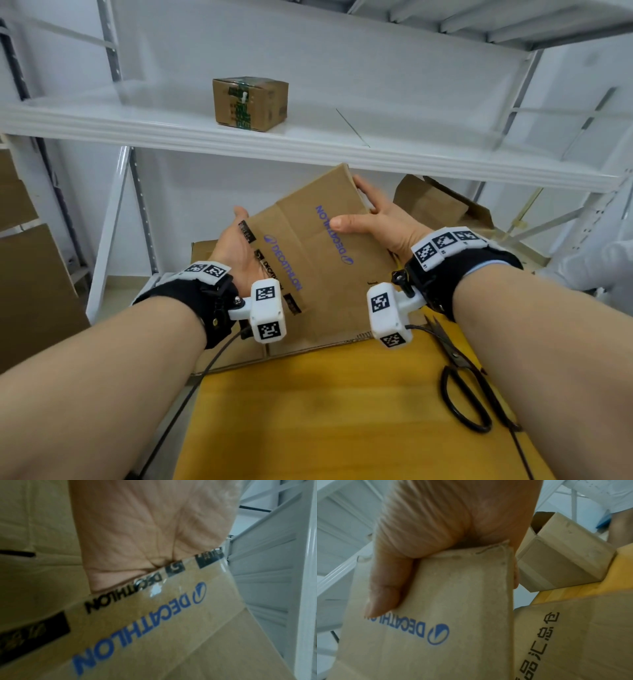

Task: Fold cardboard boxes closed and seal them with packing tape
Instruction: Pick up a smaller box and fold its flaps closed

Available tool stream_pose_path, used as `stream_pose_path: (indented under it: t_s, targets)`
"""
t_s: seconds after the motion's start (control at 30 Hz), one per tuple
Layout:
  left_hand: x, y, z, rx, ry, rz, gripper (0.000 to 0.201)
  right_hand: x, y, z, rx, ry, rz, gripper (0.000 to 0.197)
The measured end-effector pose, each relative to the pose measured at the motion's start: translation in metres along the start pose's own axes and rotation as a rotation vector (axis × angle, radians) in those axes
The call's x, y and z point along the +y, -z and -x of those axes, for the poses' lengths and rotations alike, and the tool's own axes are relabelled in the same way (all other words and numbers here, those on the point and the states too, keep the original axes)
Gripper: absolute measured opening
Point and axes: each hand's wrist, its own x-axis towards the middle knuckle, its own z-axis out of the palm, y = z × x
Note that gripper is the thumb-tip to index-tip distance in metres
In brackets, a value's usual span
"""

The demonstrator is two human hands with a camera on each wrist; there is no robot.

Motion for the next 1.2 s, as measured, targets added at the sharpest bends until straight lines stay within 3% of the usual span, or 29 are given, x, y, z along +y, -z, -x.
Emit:
stream_pose_path:
  t_s: [0.03, 0.17, 0.23, 0.33, 0.5, 0.6, 0.77, 1.03, 1.2]
  targets:
    - [0.001, 0.007, -0.004, -0.023, 0.053, -0.006, 0.072, 0.001, 0.000, 0.000, -0.005, -0.011, -0.001, 0.112]
    - [-0.007, 0.023, -0.006, -0.082, 0.147, -0.013, 0.070, 0.004, -0.003, -0.001, -0.058, -0.056, 0.038, 0.110]
    - [-0.010, 0.029, -0.010, -0.074, 0.148, -0.025, 0.078, 0.004, -0.006, -0.002, -0.069, -0.055, 0.068, 0.110]
    - [-0.011, 0.035, -0.017, -0.040, 0.165, -0.072, 0.088, 0.003, -0.008, -0.004, -0.056, -0.019, 0.150, 0.109]
    - [-0.018, 0.045, -0.031, 0.078, 0.372, -0.229, 0.088, 0.006, -0.014, -0.009, -0.040, 0.033, 0.463, 0.116]
    - [-0.028, 0.041, -0.037, 0.155, 0.350, -0.114, 0.075, 0.007, -0.018, -0.009, -0.089, 0.047, 0.698, 0.119]
    - [-0.023, 0.035, -0.039, 0.129, 0.350, -0.195, 0.094, 0.010, -0.029, -0.003, -0.234, 0.059, 1.051, 0.116]
    - [-0.024, 0.039, -0.043, 0.062, 0.308, -0.277, 0.087, 0.007, -0.033, -0.006, -0.249, 0.053, 1.078, 0.117]
    - [-0.024, 0.043, -0.044, 0.041, 0.274, -0.327, 0.069, 0.007, -0.033, -0.008, -0.237, 0.075, 1.106, 0.117]
